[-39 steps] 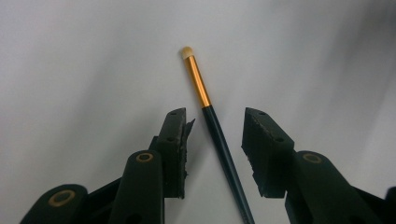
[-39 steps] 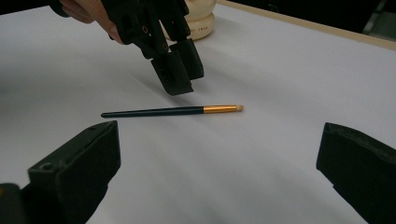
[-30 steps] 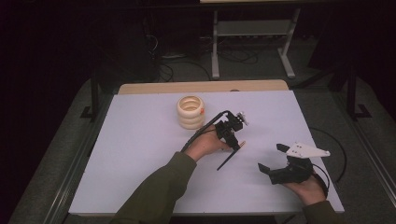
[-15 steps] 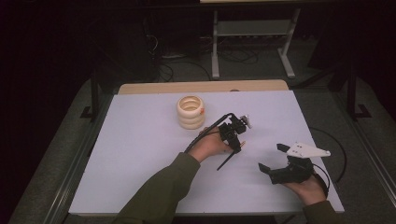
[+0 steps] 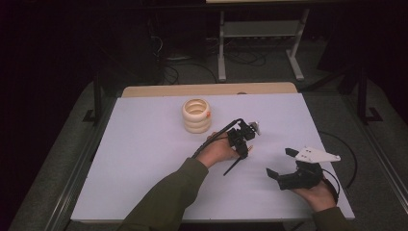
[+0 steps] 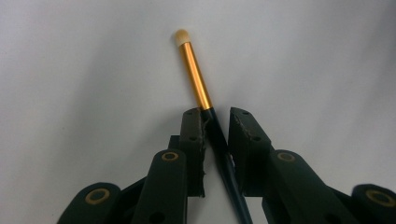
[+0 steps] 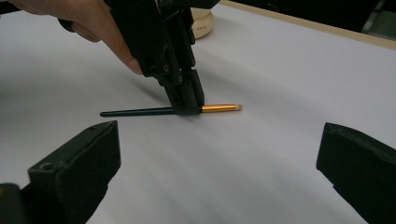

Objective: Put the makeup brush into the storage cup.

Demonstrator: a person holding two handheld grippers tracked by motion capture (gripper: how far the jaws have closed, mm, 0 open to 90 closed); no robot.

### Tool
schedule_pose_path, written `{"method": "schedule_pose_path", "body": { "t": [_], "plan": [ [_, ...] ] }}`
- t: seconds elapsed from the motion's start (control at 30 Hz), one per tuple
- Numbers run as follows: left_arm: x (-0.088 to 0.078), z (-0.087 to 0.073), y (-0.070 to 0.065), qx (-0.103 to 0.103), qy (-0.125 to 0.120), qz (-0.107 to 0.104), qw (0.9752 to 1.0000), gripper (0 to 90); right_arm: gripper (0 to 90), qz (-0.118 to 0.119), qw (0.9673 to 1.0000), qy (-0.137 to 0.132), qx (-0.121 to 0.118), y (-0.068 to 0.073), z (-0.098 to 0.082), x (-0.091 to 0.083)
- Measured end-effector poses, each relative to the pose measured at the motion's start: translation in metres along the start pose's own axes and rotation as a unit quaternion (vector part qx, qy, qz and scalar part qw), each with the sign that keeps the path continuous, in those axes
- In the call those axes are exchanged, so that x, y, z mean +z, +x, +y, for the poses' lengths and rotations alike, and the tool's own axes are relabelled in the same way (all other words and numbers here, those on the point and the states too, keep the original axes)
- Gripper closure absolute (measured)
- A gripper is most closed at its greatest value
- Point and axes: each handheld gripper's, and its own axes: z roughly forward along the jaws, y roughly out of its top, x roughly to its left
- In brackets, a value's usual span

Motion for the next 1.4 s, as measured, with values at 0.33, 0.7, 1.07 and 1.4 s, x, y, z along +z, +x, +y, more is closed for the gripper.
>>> {"method": "schedule_pose_path", "body": {
  "t": [0.33, 0.7, 1.07, 1.4],
  "plan": [
    [-0.0001, -0.0005, 0.0011, -0.001, 0.002, 0.002, 1.0, 78.2, 0.0, 0.0, 1.0, 0.0, 0.0, -0.0001, 0.0, 0.0],
    [0.0004, 0.001, 0.0019, 0.002, 0.01, 0.002, 0.9999, 80.0, 0.0, -0.001, 1.0, 0.0, -0.001, -0.0001, -0.0001, 0.0004],
    [0.0014, 0.0067, 0.0014, 0.007, 0.029, 0.006, 0.9995, 82.2, 0.0, -0.001, 1.0, 0.0, -0.002, -0.0004, -0.0001, 0.0004],
    [0.0016, 0.0082, 0.003, 0.012, 0.035, 0.001, 0.9993, 82.6, 0.0, 0.0, 1.0, 0.0, -0.001, -0.0005, -0.0001, 0.0001]
  ]
}}
